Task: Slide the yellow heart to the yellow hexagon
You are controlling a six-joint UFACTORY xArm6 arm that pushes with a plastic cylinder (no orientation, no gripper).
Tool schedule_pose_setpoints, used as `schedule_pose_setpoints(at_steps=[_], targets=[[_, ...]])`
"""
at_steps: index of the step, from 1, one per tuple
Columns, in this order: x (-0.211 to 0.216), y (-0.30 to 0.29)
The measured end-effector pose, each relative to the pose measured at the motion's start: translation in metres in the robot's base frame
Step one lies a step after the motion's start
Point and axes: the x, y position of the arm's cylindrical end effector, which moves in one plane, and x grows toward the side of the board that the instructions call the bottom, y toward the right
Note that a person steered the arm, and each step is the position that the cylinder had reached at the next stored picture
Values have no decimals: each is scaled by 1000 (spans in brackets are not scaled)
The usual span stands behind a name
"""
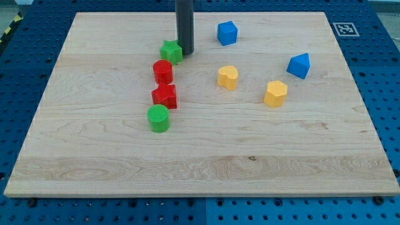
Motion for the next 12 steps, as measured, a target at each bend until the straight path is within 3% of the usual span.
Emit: schedule_pose_setpoints(at_steps=[3, 6, 8, 12], targets=[[0, -17], [-2, 38], [65, 47], [84, 98]])
